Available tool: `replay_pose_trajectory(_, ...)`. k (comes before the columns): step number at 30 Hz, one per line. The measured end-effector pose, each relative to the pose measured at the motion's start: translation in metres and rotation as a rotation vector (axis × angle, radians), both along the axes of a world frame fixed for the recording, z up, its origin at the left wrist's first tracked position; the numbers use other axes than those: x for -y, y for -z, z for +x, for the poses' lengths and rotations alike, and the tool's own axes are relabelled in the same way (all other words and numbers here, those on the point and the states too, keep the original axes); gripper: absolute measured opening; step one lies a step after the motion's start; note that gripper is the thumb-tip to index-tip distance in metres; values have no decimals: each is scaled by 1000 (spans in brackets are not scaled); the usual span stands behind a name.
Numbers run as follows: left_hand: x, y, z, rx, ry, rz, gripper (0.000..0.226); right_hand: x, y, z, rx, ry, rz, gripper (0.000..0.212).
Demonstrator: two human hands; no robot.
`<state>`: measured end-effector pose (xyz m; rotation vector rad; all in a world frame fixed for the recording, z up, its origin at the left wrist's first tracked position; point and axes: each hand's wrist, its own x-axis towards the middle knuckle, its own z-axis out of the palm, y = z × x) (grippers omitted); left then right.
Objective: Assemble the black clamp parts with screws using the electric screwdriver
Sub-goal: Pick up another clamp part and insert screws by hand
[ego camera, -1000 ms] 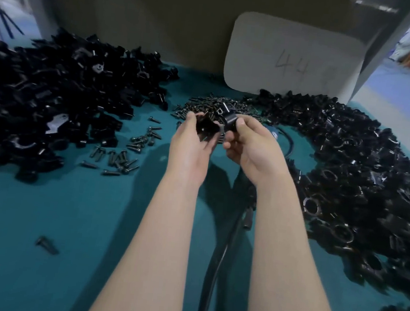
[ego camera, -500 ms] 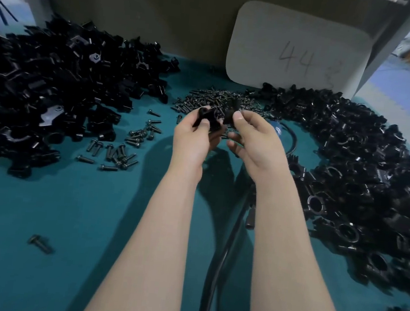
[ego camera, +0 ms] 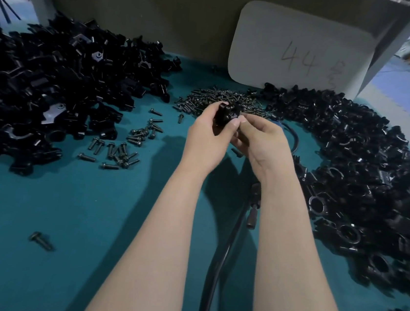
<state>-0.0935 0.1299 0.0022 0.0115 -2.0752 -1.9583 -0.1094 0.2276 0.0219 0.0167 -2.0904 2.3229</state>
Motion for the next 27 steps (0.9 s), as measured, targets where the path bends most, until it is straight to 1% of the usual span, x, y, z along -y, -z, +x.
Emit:
replay_pose_trajectory(3,-1,0,-1,-22,-9,-83,39,-1,0,1,9,-3,-21,19)
replay_pose_trajectory(8,-1,1,-1,-42,-17,-169,38,-3,-1,2,11,-13,-28,23)
replay_pose_trajectory(12,0,2,-3,-25,-19,-180,37,-3,-1,5,5,-31,10,27)
replay_pose_trajectory(17,0,3,-4,-13,-29,-190,42,-4,-1,4,8,-20,44,27)
replay_pose_trajectory(22,0,4,-2,-5,-43,-253,43,-3,-3,7,18,-11,75,28)
replay_pose_trajectory(24,0,5,-2,0,-66,-292,43,-1,-4,8,20,17,112,28)
replay_pose_trajectory(26,0,6,-2,2,-98,-332,42,3,-5,7,-21,66,247,22)
replay_pose_trajectory(27,-1,6,-2,14,-106,-349,41,6,-6,6,-57,80,326,15)
